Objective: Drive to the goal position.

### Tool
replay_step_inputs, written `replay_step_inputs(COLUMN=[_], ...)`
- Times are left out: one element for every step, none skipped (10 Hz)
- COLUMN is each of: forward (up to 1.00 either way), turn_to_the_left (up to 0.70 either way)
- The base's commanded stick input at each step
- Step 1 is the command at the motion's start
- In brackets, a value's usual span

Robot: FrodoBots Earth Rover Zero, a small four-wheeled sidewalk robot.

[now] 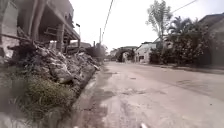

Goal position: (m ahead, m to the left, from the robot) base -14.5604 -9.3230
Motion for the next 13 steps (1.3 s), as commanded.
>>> replay_step_inputs(forward=[0.04,0.05,0.05,0.05,0.05,0.04,0.05,0.05,0.05,0.04,0.04,0.04,0.04], turn_to_the_left=[0.00,0.00,0.00,0.00,0.00,0.00,0.00,0.00,0.00,0.00,0.00,0.00,0.00])
